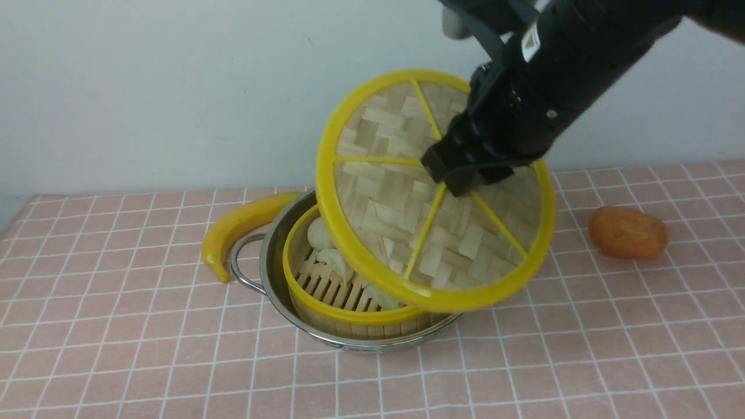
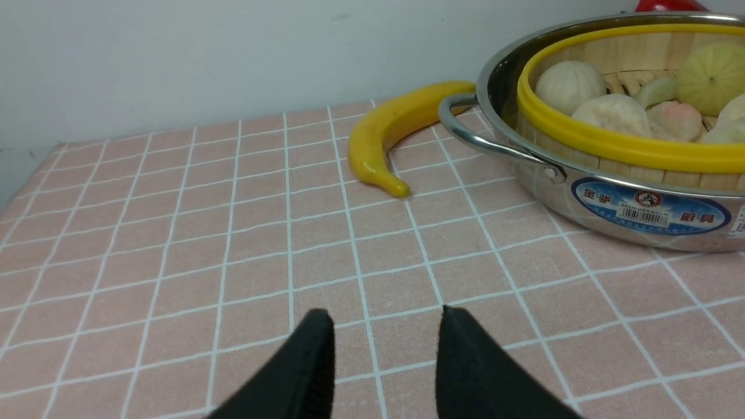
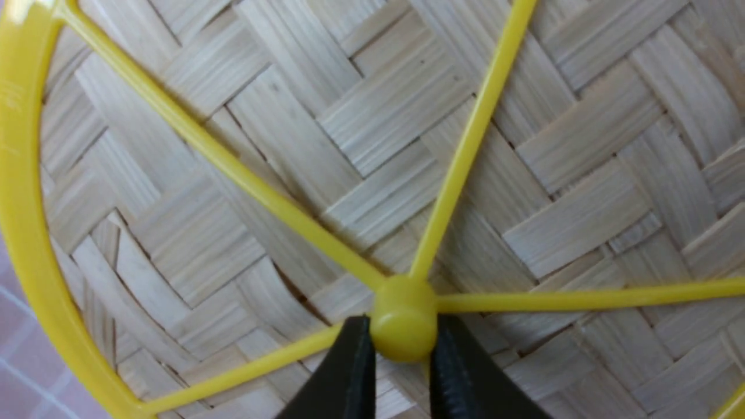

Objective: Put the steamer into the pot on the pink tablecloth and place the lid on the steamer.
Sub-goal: 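Place the bamboo steamer lid onto the steamer basket in the pot with the right gripper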

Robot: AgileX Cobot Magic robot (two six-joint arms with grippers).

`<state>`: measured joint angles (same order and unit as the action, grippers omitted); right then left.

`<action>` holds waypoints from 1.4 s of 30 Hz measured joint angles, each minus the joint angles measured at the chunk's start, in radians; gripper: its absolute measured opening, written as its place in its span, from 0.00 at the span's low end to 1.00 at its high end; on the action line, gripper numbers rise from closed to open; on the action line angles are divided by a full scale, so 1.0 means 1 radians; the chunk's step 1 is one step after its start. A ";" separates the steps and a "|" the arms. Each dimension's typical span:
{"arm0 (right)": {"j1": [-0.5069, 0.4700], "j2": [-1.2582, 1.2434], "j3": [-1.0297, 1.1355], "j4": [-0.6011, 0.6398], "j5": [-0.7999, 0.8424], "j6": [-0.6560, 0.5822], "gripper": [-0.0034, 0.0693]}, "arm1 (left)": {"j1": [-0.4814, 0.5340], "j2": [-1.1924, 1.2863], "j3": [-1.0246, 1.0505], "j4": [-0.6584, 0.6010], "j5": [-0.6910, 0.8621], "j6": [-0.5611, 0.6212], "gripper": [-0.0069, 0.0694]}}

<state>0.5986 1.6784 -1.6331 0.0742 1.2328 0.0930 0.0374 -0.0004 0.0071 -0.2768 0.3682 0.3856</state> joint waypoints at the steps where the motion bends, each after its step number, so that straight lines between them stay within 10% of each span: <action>1: 0.000 -0.005 0.010 -0.003 0.000 0.003 0.23 | 0.000 0.000 0.000 0.000 0.000 0.000 0.41; 18: -0.100 -0.028 0.096 -0.074 0.011 0.134 0.23 | 0.000 0.000 0.000 0.000 0.000 0.000 0.41; 33: -0.073 0.284 -0.282 0.232 0.000 -0.084 0.23 | 0.000 0.000 0.000 0.000 0.000 0.000 0.41; 42: 0.066 0.346 -0.284 -0.023 0.002 -0.252 0.23 | 0.000 0.000 0.000 0.000 0.000 0.000 0.41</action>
<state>0.6642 2.0239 -1.9173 0.0515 1.2348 -0.1593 0.0374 -0.0004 0.0071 -0.2768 0.3682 0.3856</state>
